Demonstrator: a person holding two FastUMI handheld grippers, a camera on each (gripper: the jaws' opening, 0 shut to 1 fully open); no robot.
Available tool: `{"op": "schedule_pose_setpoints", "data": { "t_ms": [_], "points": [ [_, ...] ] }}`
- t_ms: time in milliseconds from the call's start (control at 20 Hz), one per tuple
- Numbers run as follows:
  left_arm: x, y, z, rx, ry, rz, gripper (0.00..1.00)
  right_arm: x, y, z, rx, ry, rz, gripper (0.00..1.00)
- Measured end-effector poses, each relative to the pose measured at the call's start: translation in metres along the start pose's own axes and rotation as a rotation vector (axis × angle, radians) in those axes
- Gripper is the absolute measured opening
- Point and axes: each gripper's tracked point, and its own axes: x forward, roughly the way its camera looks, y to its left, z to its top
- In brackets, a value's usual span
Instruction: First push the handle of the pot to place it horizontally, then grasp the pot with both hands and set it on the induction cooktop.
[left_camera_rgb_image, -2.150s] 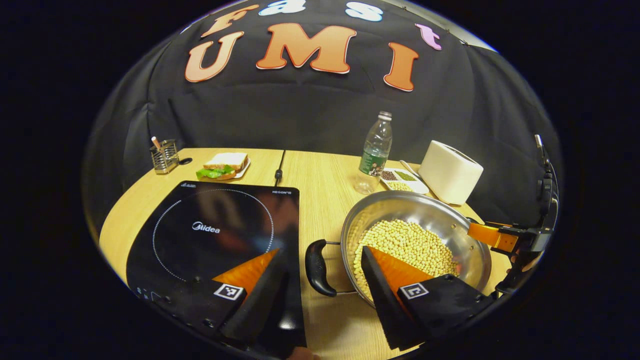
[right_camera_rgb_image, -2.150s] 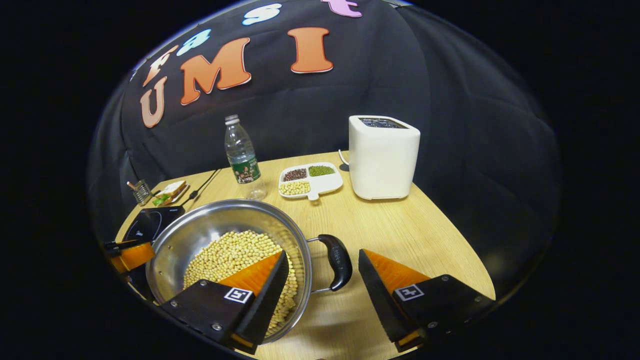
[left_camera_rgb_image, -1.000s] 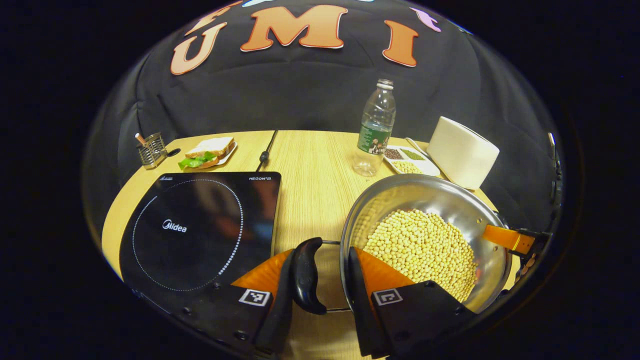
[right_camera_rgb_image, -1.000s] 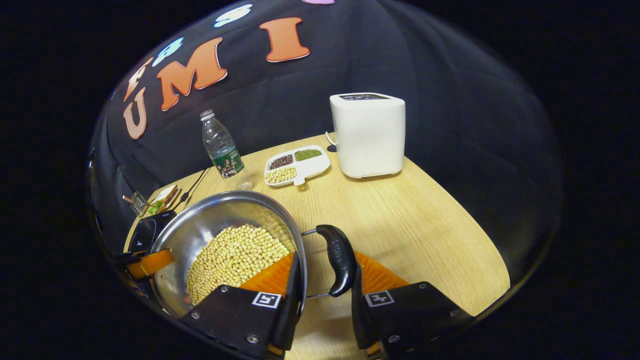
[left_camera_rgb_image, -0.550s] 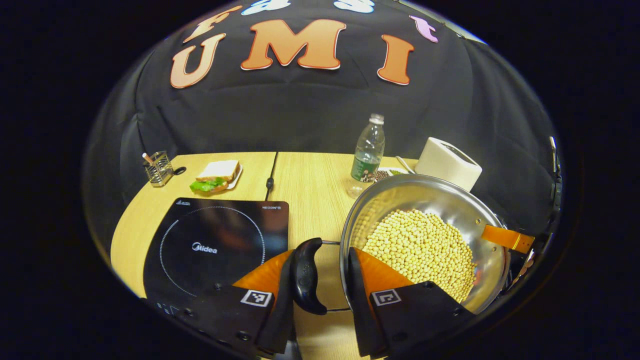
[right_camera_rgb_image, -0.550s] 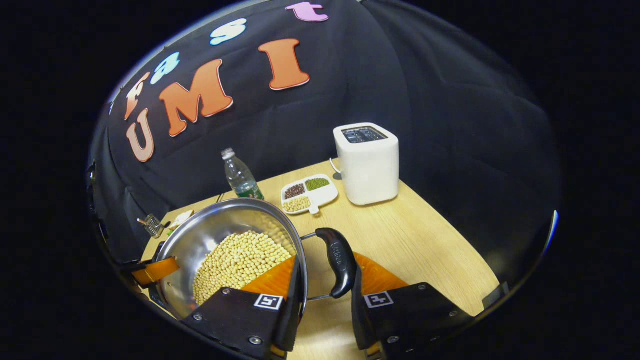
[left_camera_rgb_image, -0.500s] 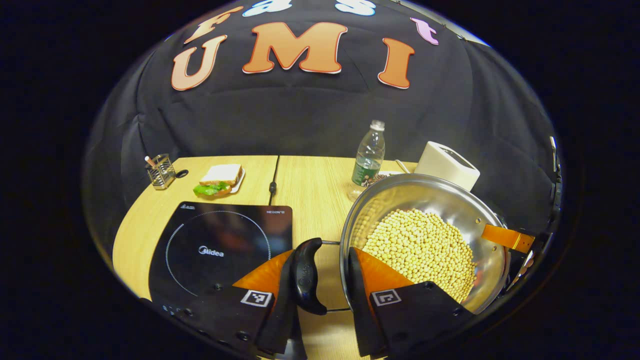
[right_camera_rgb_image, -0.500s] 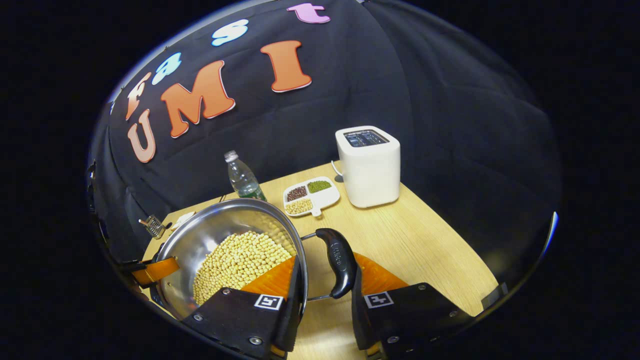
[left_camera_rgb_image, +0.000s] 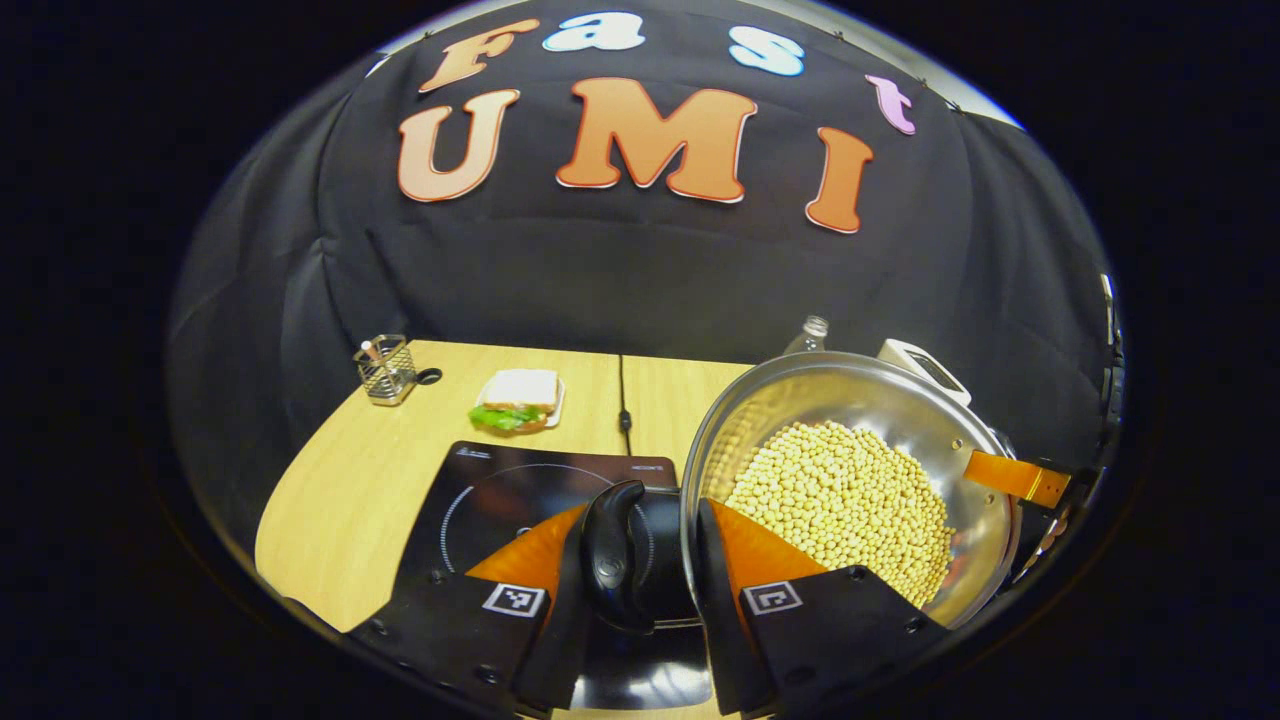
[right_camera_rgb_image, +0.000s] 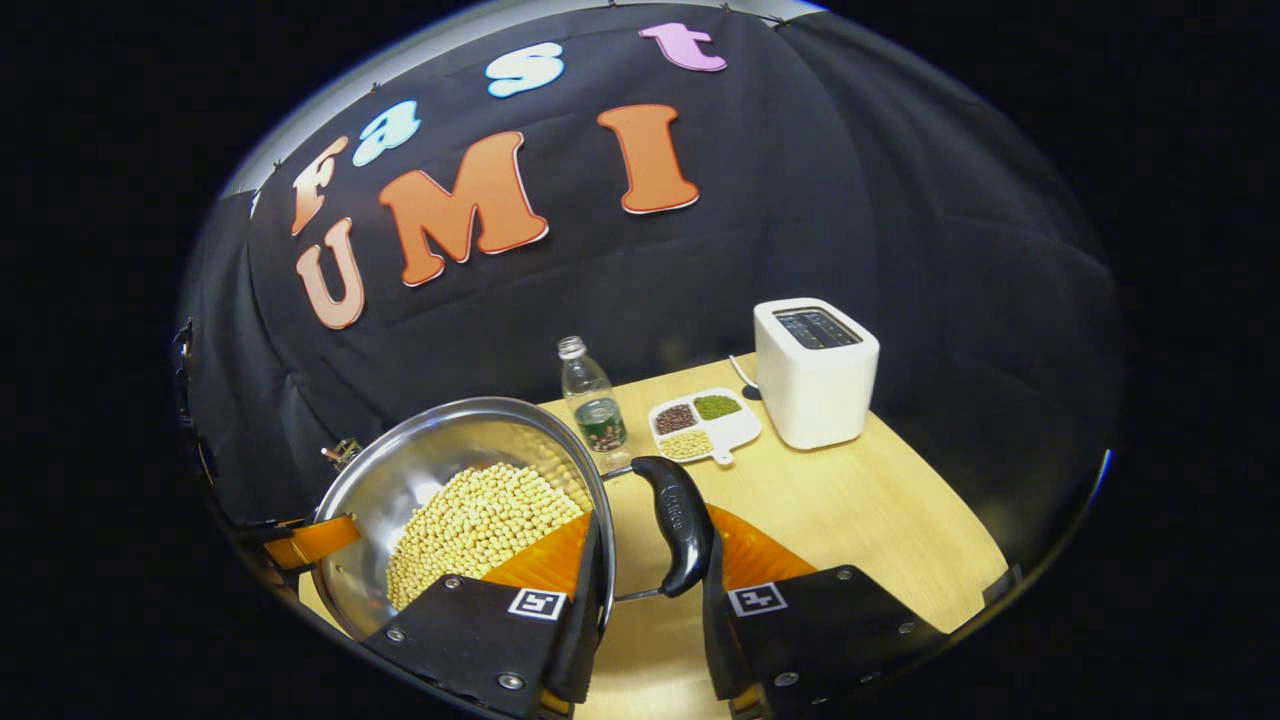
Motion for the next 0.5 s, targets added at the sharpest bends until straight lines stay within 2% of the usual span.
{"op": "schedule_pose_setpoints", "data": {
  "t_ms": [500],
  "points": [
    [-0.008, 0.106, 0.002, -0.058, 0.011, 0.081, 0.55, 0.02, 0.097, -0.016, -0.04, 0.032, 0.08, 0.45]
  ]
}}
